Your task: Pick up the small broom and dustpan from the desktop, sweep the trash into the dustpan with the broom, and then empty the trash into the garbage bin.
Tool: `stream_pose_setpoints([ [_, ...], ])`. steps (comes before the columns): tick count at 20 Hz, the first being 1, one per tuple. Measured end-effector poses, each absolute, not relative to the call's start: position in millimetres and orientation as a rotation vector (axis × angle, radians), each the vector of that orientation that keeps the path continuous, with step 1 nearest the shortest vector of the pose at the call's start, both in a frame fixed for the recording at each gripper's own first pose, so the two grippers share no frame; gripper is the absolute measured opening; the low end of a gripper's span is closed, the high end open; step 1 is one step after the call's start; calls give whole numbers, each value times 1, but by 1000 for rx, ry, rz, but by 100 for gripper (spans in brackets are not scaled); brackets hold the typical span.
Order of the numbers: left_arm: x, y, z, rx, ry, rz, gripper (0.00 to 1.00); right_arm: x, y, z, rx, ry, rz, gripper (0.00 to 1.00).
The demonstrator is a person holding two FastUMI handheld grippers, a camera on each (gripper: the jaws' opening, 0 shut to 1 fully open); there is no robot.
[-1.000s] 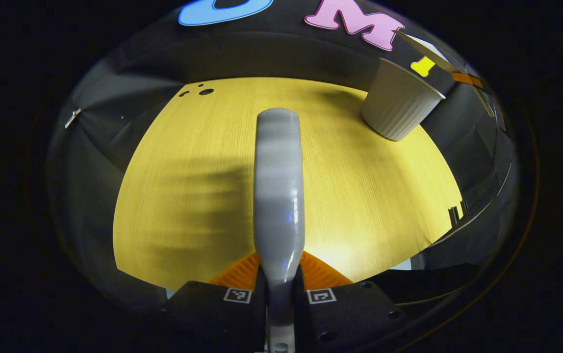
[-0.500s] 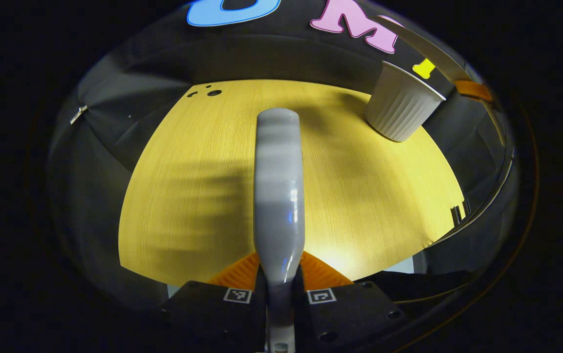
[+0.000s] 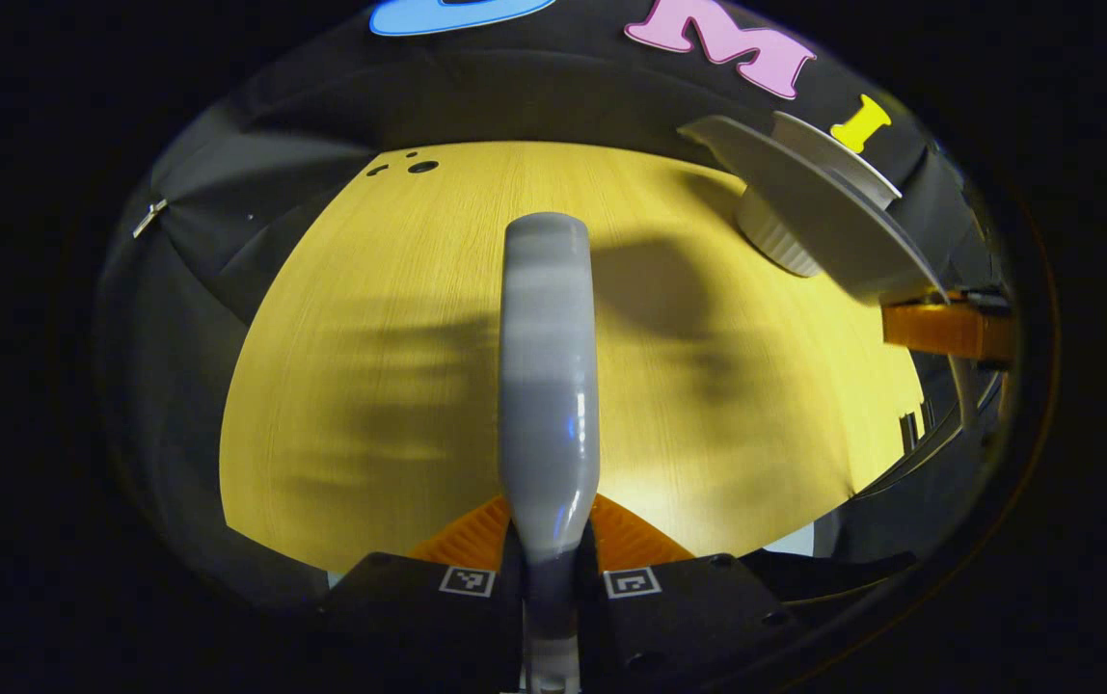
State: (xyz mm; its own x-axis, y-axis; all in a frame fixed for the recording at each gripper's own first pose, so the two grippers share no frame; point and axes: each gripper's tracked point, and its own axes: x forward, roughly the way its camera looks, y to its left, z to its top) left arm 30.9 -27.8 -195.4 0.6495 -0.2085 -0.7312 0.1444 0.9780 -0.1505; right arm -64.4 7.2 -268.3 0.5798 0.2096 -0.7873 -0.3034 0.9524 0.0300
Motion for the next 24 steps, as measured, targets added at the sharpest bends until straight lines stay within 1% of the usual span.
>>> stream_pose_setpoints([
  [1,34,-28,-198,-77,851,-201,30,-68,-2,-281,-114,922,286,34],
  [2,36,-29,-201,-73,863,-201,27,-70,-6,-294,-111,943,274,34],
  [7,53,-35,-208,-66,913,-206,27,-74,-19,-351,-55,1064,220,34],
  [8,61,-40,-209,-58,922,-206,30,-73,-19,-359,-52,1077,212,34],
  [10,74,-47,-213,-46,934,-210,23,-69,-22,-372,-58,1098,200,34],
  [11,77,-48,-214,-42,943,-215,27,-68,-24,-378,-61,1107,194,34],
  [14,85,-45,-208,-34,970,-196,27,-69,-20,-370,-60,1133,176,34],
  [16,88,-55,-213,-48,986,-186,27,-70,-18,-369,-71,1144,157,34],
  [17,89,-55,-210,-48,986,-182,30,-71,-16,-368,-71,1142,153,35],
  [18,89,-55,-215,-36,990,-181,27,-73,-14,-368,-61,1142,148,35],
  [19,88,-53,-217,-20,1003,-177,31,-73,-12,-369,-46,1147,141,35],
  [20,88,-53,-216,-3,1005,-175,28,-74,-10,-366,-32,1153,133,43],
  [21,89,-52,-215,15,1006,-173,29,-75,-4,-367,-7,1159,136,29],
  [22,91,-49,-213,30,1002,-168,29,-76,-1,-366,11,1169,135,37],
  [23,92,-48,-210,40,993,-160,33,-74,2,-366,23,1171,136,40],
  [24,90,-45,-209,47,985,-152,27,-75,4,-368,26,1173,137,44],
])
